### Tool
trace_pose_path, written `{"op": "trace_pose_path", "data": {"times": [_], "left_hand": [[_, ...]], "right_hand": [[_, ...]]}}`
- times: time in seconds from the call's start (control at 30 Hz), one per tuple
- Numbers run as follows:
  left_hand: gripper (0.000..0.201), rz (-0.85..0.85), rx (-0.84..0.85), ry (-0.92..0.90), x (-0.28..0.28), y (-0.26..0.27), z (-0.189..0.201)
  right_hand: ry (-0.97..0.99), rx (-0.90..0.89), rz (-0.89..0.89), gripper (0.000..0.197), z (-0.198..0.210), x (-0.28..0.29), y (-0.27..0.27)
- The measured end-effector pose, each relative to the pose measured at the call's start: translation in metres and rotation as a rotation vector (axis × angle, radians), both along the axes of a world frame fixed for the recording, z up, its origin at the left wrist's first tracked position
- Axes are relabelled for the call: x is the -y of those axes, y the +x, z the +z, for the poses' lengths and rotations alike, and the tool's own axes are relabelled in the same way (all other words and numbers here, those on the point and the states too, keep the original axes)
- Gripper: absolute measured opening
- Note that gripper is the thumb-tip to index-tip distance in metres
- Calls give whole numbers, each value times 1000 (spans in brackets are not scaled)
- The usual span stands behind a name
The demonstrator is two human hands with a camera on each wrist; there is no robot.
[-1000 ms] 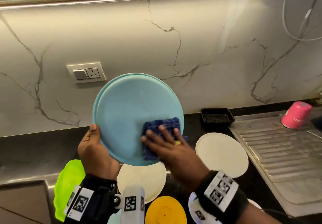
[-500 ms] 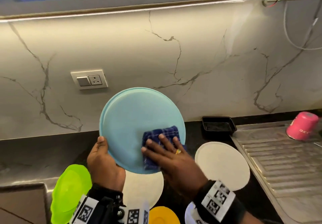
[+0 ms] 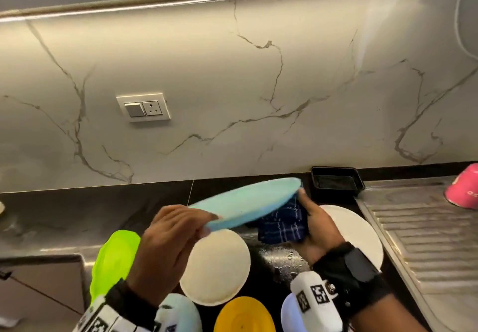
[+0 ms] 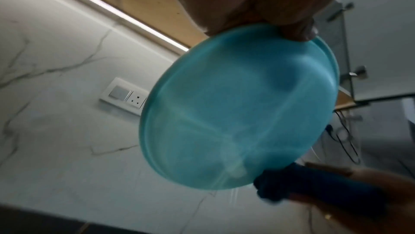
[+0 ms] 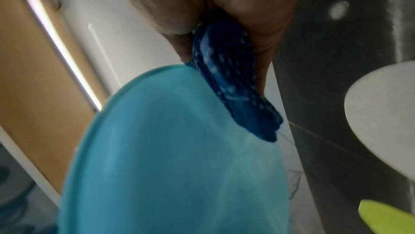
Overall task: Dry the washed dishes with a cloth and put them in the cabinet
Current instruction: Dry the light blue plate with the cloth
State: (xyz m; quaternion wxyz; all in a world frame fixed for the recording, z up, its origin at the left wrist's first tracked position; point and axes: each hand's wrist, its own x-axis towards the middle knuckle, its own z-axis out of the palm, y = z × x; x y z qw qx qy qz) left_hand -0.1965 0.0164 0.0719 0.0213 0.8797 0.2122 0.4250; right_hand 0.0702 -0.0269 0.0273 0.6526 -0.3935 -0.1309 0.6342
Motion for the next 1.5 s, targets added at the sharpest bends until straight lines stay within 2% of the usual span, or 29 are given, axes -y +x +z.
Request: {"op": "trace_pose_path", "data": {"times": [0.07, 0.1, 0.17, 0.23, 0.27, 0.3, 0.33, 0.37, 0.4, 0.43, 0.47, 0.5, 0.53, 0.63, 0.73, 0.9, 1.03, 1.1, 1.17, 1.3, 1.37, 1.43, 1.5], "left_hand": [[43, -72, -152, 182, -4, -12, 1], [36, -90, -214, 262, -5, -18, 1], [18, -138, -302, 353, -6, -32, 2], [11, -178, -315, 347, -9, -46, 0], [15, -170, -282, 281, -11, -53, -4], [24, -137, -209, 156, -11, -59, -9], [40, -86, -72, -44, -9, -63, -15], [61, -63, 142, -326, -5, -65, -18], [81, -81, 425, -648, 3, -67, -18], [94, -117, 704, -963, 8, -67, -19], [97, -160, 894, -1252, 10, -67, -22], [95, -209, 950, -1478, 10, -68, -23], [93, -251, 927, -1629, 10, -70, -24], [79, -219, 870, -1785, 5, -78, -34], [59, -142, 871, -1779, 2, -86, -52], [41, -190, 876, -1697, 5, -94, -66], [38, -154, 878, -1641, 8, -95, -76], [38, -145, 881, -1598, 10, -95, -81], [37, -121, 865, -1546, 11, -94, -83], [38, -118, 826, -1484, 18, -79, -82], [38, -125, 808, -1456, 23, -65, -78], [37, -103, 811, -1410, 23, -51, -74], [36, -50, 851, -1368, 20, -44, -73]], "right_hand": [[4, -107, 23, 69, -1, 8, -7], [1, -113, 21, 67, -2, 11, -11], [-2, -76, 12, 50, -6, 17, -19], [-13, -46, 18, 47, -10, 22, -26], [-10, -32, 18, 48, -12, 23, -29], [-1, -15, 8, 48, -13, 25, -33], [8, 1, -8, 49, -14, 27, -37], [14, 14, -31, 49, -17, 29, -40], [20, 29, -50, 49, -18, 31, -44], [17, 61, -65, 49, -19, 34, -48], [20, 99, -71, 47, -20, 36, -52], [15, 148, -79, 43, -21, 39, -56], [1, 198, -94, 39, -21, 42, -60], [-40, 282, -120, 33, -20, 51, -73], [-76, 342, -141, 33, -25, 61, -87], [-134, 487, -248, 31, -41, 74, -102], [-163, 675, -377, 31, -52, 78, -98], [-110, 770, -423, 44, -45, 80, -94], [-33, 959, -403, 43, -35, 79, -91], [36, 1428, -87, 50, -18, 47, -99], [44, 1563, 112, 53, -16, 33, -116], [113, 1682, 390, 59, -21, 34, -141], [269, 1848, 678, 61, -21, 53, -161]]}}
